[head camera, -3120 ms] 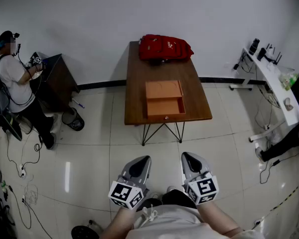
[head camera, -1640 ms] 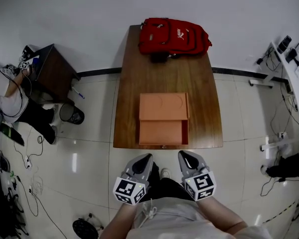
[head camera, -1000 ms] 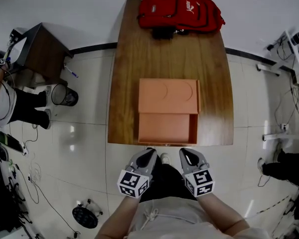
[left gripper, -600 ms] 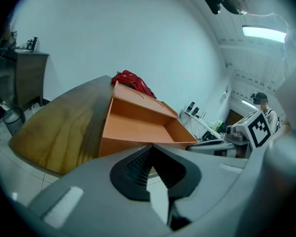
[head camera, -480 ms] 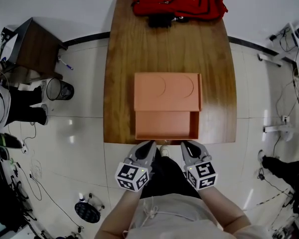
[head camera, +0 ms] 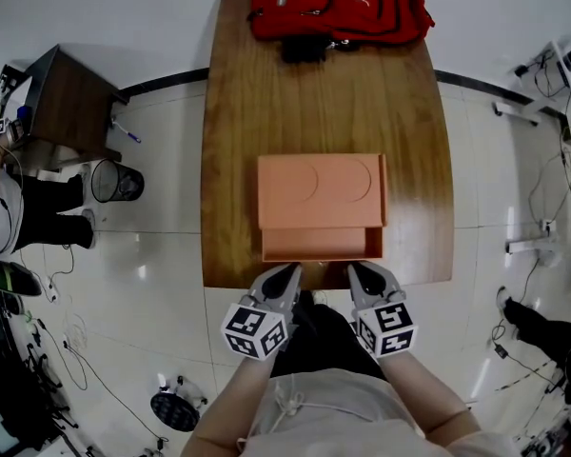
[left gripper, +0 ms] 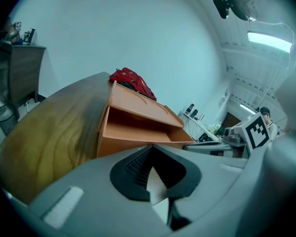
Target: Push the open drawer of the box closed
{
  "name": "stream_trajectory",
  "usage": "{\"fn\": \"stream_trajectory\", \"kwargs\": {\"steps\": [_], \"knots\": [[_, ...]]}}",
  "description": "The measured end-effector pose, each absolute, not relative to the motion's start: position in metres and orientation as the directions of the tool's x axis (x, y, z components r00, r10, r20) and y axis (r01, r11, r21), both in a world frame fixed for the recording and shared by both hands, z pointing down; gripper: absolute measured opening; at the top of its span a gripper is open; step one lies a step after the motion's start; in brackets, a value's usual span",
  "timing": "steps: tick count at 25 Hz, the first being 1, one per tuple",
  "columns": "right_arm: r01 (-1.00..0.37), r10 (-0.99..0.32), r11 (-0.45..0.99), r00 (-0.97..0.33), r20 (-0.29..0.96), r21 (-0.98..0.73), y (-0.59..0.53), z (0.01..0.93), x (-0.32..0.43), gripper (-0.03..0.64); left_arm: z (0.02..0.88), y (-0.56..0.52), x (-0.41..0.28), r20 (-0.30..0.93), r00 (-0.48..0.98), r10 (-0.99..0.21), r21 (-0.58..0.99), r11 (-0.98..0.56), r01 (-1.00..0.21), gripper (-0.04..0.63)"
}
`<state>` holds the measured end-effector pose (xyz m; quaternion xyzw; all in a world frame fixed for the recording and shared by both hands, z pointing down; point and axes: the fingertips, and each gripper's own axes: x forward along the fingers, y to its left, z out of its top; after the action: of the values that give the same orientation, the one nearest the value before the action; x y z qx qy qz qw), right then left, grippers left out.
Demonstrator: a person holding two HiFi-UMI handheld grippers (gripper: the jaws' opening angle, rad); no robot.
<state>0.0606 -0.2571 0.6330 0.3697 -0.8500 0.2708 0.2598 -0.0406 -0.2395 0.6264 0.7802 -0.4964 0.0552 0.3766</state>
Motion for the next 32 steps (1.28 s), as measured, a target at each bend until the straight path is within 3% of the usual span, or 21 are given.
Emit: {"fn": "stream_trajectory", "kwargs": {"steps": [25, 32], "knots": [[-0.801, -0.528, 0.534, -0.566, 0.633, -0.271, -0.319, 0.621, 0.048, 0.008, 0.614, -0.295, -0.047, 0.41, 0.56, -0.72, 0.544, -0.3, -0.784, 0.006], [-0.769, -0.653, 0.614, -0.622, 0.432, -0.18, -0.302, 0.53, 0.051, 0.008, 0.515, -0.287, -0.052, 0.224, 0.522, -0.823, 0.426, -0.399, -0.812, 0.006]]}}
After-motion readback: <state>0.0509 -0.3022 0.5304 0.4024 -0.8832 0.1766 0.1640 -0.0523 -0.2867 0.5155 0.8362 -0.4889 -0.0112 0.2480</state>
